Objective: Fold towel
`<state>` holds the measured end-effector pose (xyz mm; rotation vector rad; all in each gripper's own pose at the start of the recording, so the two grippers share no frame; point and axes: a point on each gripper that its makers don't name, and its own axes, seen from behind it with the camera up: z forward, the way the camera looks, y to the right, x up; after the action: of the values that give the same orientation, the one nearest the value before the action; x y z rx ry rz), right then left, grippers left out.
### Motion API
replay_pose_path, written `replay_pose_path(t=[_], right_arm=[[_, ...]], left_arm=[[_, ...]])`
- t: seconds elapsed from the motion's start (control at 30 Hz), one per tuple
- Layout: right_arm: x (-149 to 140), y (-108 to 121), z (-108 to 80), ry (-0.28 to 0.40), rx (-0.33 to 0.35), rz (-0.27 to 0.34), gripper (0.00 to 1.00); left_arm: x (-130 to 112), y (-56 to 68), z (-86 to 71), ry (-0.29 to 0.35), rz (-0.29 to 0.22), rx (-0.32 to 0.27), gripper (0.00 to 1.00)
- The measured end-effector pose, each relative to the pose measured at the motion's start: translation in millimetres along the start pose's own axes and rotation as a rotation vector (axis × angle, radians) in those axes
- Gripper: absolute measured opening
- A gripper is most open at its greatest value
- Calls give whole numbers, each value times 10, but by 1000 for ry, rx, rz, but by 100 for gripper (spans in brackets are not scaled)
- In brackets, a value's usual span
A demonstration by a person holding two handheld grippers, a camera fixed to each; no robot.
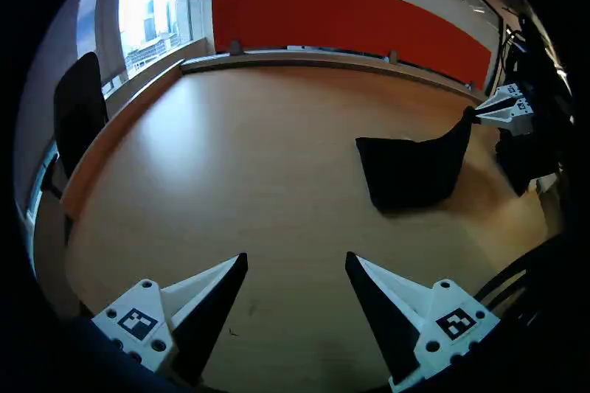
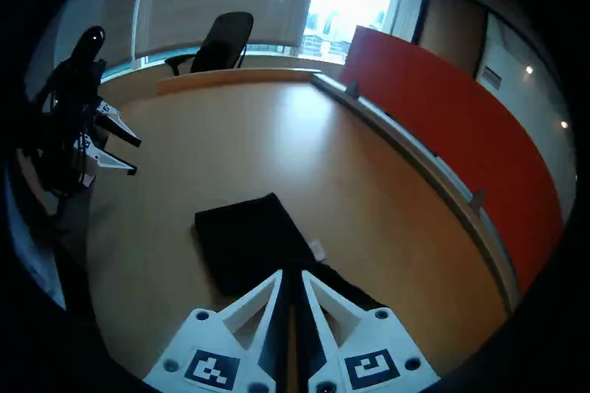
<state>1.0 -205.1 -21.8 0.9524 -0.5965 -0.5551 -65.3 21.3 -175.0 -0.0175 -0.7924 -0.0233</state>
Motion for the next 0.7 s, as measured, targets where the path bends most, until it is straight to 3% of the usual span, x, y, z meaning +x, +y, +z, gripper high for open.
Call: replay_pose_path(t=[0.37,0.7], right_arm=[[164,-136,206,2,48,-33,3],[316,-477,625,-14,140,-71,3]], left_arm=[[-35,-89,-65,4,-15,8,99],[-82,-164,-172,14,-57,15,98]])
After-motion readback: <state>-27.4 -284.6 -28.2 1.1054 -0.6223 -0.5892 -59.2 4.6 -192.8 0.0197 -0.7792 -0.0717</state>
